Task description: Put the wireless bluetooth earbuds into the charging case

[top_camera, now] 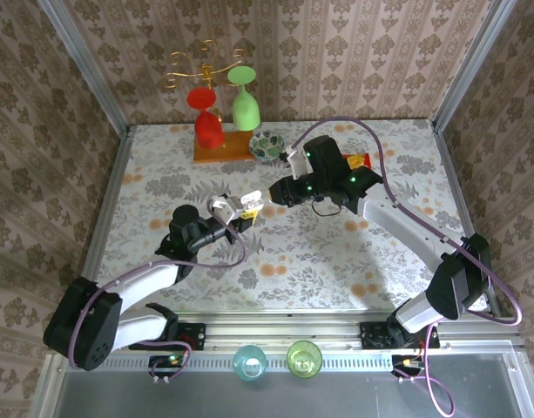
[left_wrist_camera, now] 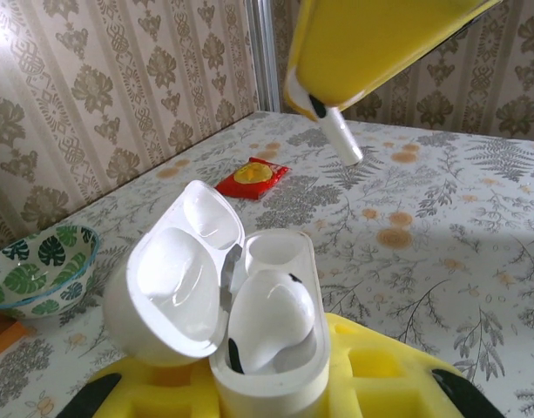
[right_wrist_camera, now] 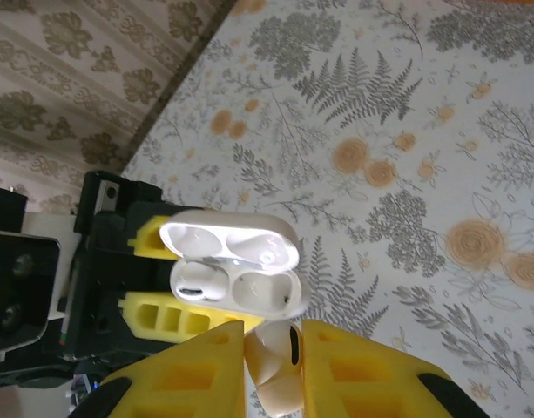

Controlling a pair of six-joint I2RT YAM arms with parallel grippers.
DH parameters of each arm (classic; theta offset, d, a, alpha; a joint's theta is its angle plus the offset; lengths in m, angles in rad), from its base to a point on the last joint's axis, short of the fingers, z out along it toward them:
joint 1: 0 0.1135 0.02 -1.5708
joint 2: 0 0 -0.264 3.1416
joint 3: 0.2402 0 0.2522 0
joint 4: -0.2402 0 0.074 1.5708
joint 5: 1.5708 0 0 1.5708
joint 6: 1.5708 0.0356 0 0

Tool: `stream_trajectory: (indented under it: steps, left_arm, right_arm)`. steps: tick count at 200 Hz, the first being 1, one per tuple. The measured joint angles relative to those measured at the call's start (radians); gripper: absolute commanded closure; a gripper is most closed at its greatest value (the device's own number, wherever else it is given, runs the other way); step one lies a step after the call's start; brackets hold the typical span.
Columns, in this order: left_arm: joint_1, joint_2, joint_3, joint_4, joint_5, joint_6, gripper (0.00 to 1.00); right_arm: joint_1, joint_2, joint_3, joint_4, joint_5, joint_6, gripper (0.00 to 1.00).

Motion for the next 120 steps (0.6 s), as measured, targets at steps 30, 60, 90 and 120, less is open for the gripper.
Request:
stream_trajectory:
  steps: [30, 60, 90, 120]
  left_arm:
    - [-0.005, 0.006, 0.005, 0.049, 0.005, -0.044, 0.89]
    - [-0.005, 0.006, 0.008, 0.068, 0.006, -0.071, 0.89]
    - [-0.005, 0.006, 0.008, 0.067, 0.007, -0.081, 0.89]
    - [-0.005, 0.006, 0.008, 0.068, 0.006, -0.083, 0.89]
  right_arm:
    - [0.006, 0.015, 0.005, 0.035, -0.013, 0.009, 0.80]
    - [0.007, 0.047, 0.020, 0.045, -0.029, 0.021, 0.81]
    - [0.007, 0.057, 0.021, 0.052, -0.031, 0.026, 0.81]
    - [0.007, 0.056, 0.021, 0.066, -0.031, 0.026, 0.81]
